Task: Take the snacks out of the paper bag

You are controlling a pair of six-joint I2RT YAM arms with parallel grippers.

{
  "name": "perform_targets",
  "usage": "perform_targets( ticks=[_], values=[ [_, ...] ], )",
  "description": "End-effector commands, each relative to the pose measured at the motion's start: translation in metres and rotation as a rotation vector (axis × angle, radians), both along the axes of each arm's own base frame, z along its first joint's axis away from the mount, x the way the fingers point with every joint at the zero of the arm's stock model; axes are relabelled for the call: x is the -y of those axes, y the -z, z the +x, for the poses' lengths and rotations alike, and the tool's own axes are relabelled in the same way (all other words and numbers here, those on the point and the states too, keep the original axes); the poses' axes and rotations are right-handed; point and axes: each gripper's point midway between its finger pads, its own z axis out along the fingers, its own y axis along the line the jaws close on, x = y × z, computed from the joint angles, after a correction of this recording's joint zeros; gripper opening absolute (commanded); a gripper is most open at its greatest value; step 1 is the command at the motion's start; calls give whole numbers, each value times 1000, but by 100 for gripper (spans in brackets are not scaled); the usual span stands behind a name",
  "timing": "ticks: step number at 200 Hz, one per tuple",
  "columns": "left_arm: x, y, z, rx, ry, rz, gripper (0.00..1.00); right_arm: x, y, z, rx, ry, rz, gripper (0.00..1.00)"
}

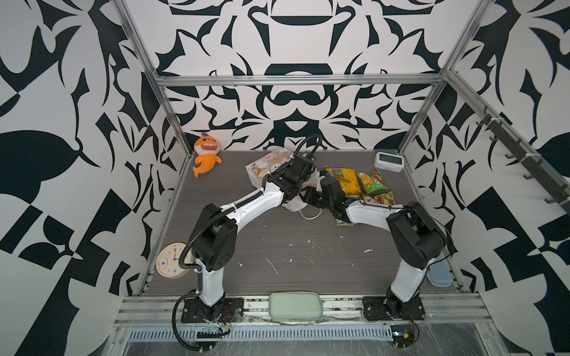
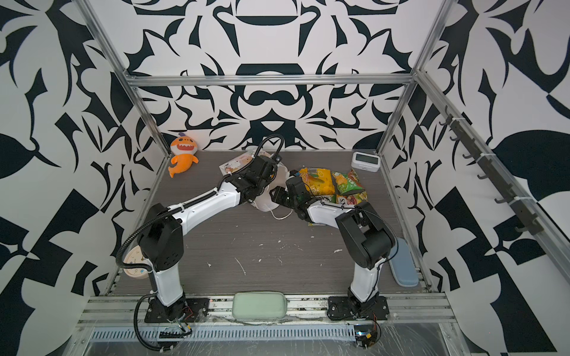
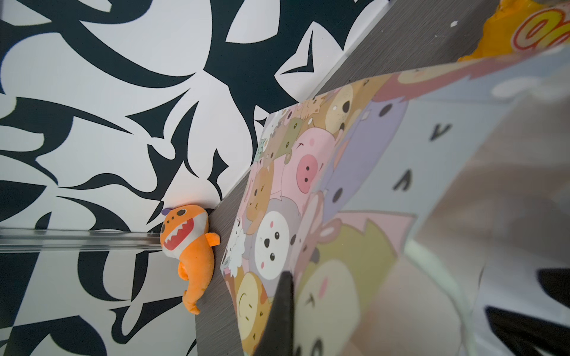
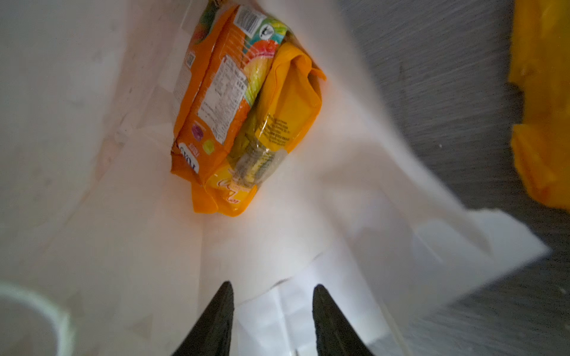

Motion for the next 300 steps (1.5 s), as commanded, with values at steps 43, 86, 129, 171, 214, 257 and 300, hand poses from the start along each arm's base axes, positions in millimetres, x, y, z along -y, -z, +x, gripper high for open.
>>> perform_targets(
  ticks=[43, 86, 129, 171, 214, 257, 300],
  values=[
    [10, -57, -10, 80, 29, -163, 0, -22, -36, 43, 111, 120, 168, 52],
    [17, -59, -15, 78, 46, -169, 0, -30, -29, 51, 93, 147, 177, 55],
    [22, -61, -19, 80, 60, -197, 0, -41, -24, 58, 65, 141, 220, 57],
    [31, -63, -22, 84, 79, -212, 0, -45, -18, 65, 65, 183, 207, 60],
    [37, -66, -26, 93, 98, -220, 0, -47, -5, 83, 45, 255, 252, 60],
    [37, -66, -29, 101, 101, -222, 0, -52, -5, 99, 28, 315, 343, 45],
    [34, -61, -28, 104, 88, -215, 0, -53, -17, 104, 57, 328, 360, 18]
  ],
)
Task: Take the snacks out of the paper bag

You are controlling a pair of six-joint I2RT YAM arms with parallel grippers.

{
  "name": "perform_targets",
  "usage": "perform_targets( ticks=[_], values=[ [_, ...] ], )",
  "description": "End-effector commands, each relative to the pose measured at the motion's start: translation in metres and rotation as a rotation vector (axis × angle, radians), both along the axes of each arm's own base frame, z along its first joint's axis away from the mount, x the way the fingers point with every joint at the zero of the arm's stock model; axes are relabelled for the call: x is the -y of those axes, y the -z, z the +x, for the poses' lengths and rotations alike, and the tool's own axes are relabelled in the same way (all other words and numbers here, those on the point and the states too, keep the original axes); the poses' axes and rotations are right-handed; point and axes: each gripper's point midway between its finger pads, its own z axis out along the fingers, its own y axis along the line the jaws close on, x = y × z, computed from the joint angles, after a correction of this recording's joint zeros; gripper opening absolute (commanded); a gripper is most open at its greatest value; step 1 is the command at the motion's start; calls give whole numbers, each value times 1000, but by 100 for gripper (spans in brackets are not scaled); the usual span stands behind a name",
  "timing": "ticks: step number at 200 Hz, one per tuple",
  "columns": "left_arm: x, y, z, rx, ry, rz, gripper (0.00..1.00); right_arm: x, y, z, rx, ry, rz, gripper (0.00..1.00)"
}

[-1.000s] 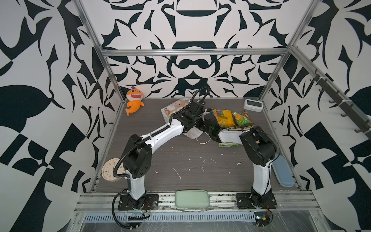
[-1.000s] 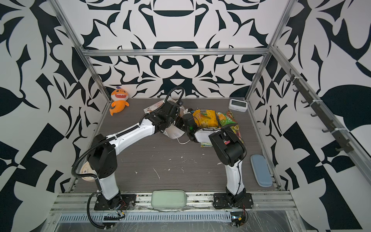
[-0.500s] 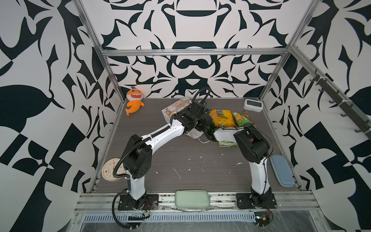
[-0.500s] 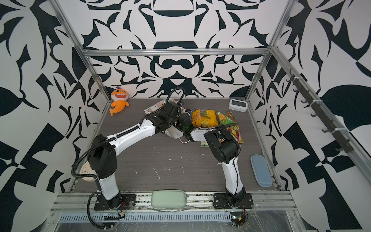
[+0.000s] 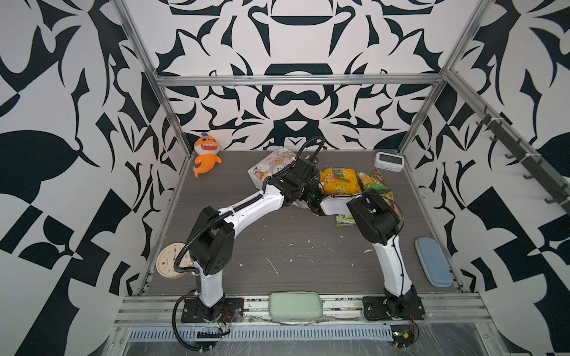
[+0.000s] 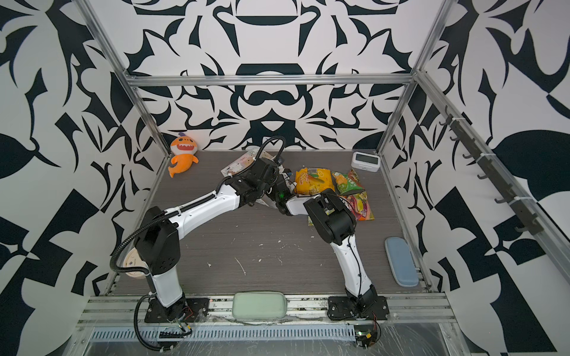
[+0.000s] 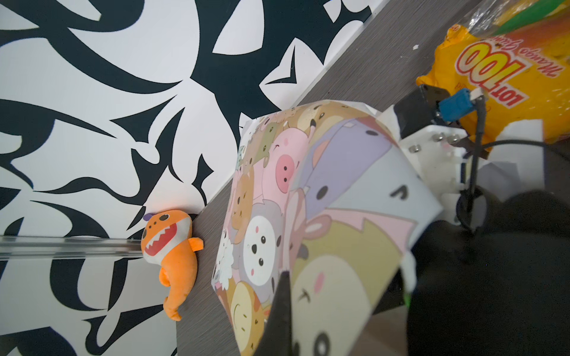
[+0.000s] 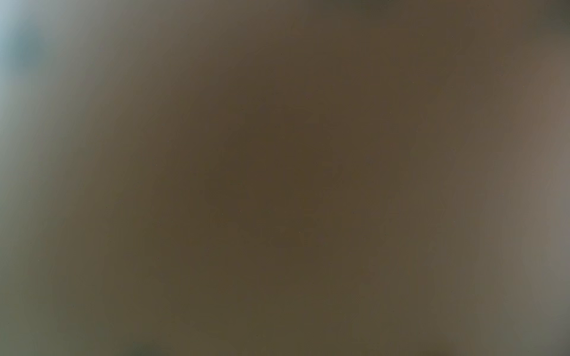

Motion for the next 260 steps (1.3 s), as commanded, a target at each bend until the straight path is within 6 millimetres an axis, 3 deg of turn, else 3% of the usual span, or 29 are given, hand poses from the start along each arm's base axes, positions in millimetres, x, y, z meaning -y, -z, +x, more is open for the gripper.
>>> perform_targets(
  ticks=[1, 34, 128, 226, 260],
  values=[
    [19, -58, -10, 119, 42, -154, 0, -1, -50, 16, 107, 36, 72, 17],
    [10, -48, -5, 118, 13, -133, 0, 8, -60, 4, 132, 29, 48, 1],
    [-19, -13, 10, 62, -70, -75, 0, 24, -65, -43, 89, -65, 24, 0],
    [-33, -9, 17, 49, -100, -79, 0, 60, -69, -110, 17, -160, -141, 0],
    [-30, -15, 17, 54, -90, -98, 0, 60, -63, -111, 29, -181, -163, 5]
  ],
)
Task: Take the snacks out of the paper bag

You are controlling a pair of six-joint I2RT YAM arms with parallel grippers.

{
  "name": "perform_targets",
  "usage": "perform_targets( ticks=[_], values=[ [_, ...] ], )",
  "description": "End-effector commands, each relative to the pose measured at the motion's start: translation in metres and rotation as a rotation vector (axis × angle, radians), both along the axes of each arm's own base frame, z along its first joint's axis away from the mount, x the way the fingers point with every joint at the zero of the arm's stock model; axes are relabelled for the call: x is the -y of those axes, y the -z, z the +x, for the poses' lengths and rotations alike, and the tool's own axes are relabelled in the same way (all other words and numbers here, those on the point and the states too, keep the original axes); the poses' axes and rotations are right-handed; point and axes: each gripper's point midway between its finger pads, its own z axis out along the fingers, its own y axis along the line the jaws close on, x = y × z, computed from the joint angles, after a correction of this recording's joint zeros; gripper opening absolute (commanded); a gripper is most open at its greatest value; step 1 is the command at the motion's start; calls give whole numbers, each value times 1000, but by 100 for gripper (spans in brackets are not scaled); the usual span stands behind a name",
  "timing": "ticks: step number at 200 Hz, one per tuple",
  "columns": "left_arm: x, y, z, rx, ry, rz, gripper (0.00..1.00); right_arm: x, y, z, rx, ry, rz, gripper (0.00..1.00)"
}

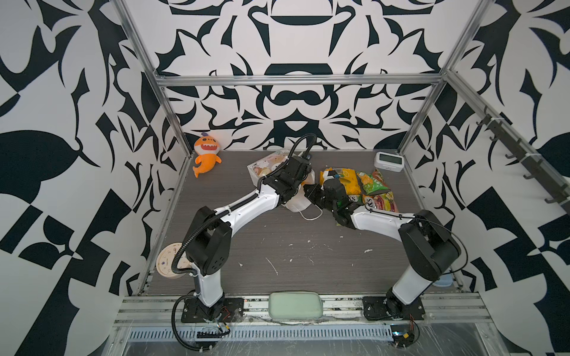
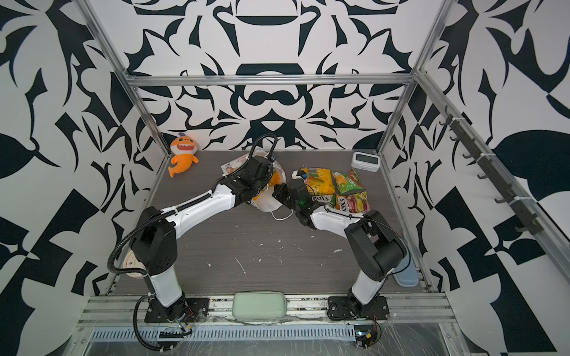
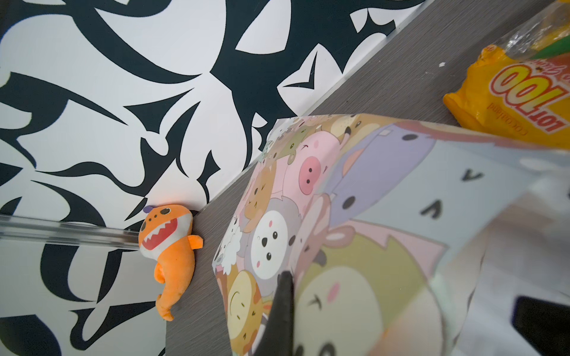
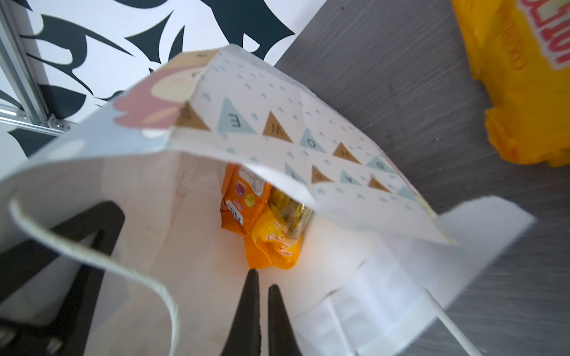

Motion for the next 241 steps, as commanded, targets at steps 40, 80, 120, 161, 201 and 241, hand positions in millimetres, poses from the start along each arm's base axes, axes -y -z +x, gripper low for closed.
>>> perform_targets(
  ticks=[40, 80, 120, 161, 201, 241],
  values=[
    [-1, -24, -3, 20, 0, -67, 0, -21, 19, 13, -18, -88, -22, 32],
    [4, -26, -7, 24, 15, -69, 0, -42, 25, 31, -58, -103, 53, 39],
    [5, -22, -8, 17, 20, -69, 0, -52, 35, 51, -97, -54, 107, 44],
    [9, -22, -8, 15, 32, -79, 0, -62, 43, 72, -124, 10, 188, 53],
    [11, -20, -7, 13, 38, -87, 0, -78, 48, 86, -137, 26, 229, 61],
    [12, -18, -9, 14, 40, -94, 0, -74, 55, 96, -111, 147, 277, 27]
  ],
)
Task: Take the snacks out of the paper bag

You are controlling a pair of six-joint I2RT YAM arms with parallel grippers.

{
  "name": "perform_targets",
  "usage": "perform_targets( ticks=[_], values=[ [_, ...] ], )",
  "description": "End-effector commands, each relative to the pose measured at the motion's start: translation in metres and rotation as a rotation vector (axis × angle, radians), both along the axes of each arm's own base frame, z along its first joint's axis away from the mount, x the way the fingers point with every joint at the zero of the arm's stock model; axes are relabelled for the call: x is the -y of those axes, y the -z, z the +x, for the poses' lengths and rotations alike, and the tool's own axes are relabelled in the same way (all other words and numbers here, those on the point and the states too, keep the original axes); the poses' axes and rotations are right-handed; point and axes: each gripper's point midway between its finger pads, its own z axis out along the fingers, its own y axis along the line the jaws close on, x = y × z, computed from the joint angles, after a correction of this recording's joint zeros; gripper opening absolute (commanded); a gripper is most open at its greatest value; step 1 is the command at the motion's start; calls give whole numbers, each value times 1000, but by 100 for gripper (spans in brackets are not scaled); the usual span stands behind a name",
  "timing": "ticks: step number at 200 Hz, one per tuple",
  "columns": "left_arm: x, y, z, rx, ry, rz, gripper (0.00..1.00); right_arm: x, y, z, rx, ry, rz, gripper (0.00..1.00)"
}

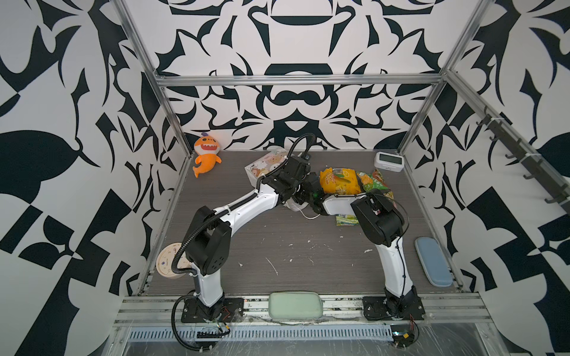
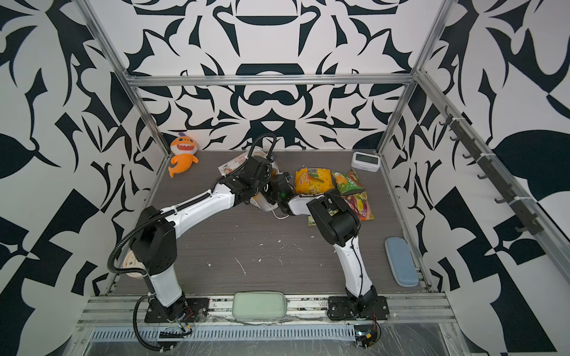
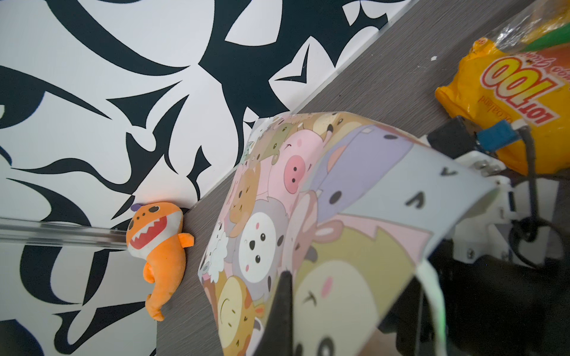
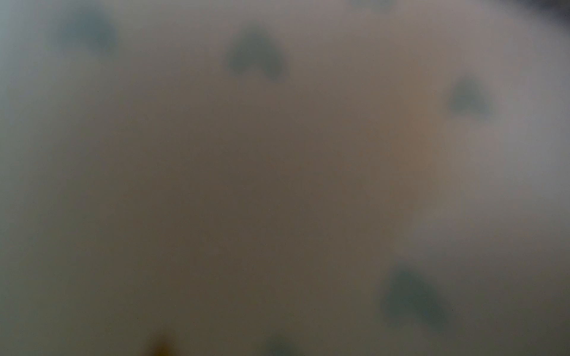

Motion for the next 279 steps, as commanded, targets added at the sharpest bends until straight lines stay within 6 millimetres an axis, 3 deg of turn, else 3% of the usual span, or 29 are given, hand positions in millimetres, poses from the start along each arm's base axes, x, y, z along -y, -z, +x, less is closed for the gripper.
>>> perform_targets(
  ticks=[1, 50, 90, 134, 199, 244, 279],
  values=[
    [7, -24, -4, 47, 14, -77, 0, -1, -27, 18, 69, 106, 74, 27],
    [0, -15, -3, 39, -5, -60, 0, -4, -51, 20, 110, 109, 92, 0],
    [-20, -2, 5, 19, -57, -57, 0, 6, -63, -4, 125, 64, 74, 0],
    [-29, 4, 9, 5, -80, -48, 0, 25, -54, -38, 104, 33, 65, 0],
    [-35, 2, 12, 5, -93, -41, 0, 61, -83, -94, 125, -55, -36, 0],
    [-34, -4, 13, 10, -88, -50, 0, 84, -81, -113, 97, -125, -167, 0],
    [-30, -6, 14, 11, -78, -55, 0, 85, -80, -115, 121, -156, -211, 0]
  ],
)
